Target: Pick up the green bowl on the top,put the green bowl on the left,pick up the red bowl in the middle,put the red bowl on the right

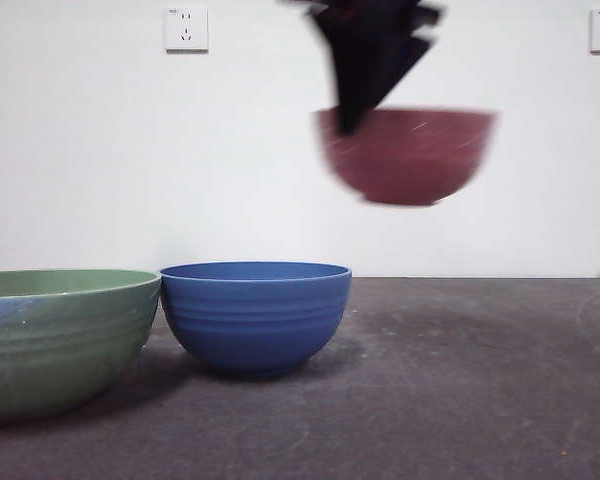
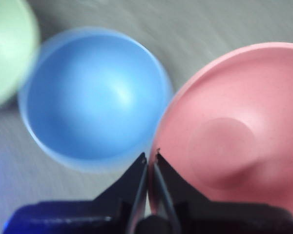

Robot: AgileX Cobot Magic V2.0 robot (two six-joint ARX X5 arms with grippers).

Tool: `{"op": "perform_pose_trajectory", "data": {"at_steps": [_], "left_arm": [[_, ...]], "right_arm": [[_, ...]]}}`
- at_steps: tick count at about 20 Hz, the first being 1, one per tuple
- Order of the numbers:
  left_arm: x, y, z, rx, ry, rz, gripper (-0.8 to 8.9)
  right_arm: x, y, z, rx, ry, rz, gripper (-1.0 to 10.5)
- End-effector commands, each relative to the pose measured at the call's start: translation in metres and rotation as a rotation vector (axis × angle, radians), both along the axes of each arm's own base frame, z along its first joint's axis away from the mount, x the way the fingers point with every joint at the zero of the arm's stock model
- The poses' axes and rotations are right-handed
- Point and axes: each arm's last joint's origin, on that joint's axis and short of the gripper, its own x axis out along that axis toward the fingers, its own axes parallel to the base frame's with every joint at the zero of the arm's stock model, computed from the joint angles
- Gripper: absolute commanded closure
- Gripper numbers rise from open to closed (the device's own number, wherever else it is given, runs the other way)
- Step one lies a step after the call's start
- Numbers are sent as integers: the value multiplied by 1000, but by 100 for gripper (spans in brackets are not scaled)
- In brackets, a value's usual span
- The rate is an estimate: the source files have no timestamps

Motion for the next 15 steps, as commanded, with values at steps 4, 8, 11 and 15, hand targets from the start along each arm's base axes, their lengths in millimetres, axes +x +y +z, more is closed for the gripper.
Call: {"op": "perform_pose_trajectory", "data": {"at_steps": [4, 8, 11, 15], "left_arm": [[1, 0, 0, 6, -7, -6, 499], [1, 0, 0, 5, -14, -6, 499], [1, 0, 1, 5, -16, -6, 499], [1, 0, 0, 1, -14, -11, 499]], "right_arm": [[-2, -50, -34, -2, 94, -240, 958], [-3, -51, -72, 74, 143, -254, 958], [2, -43, -88, 157, 167, -215, 958], [10, -37, -106, 126, 201, -217, 957]]}}
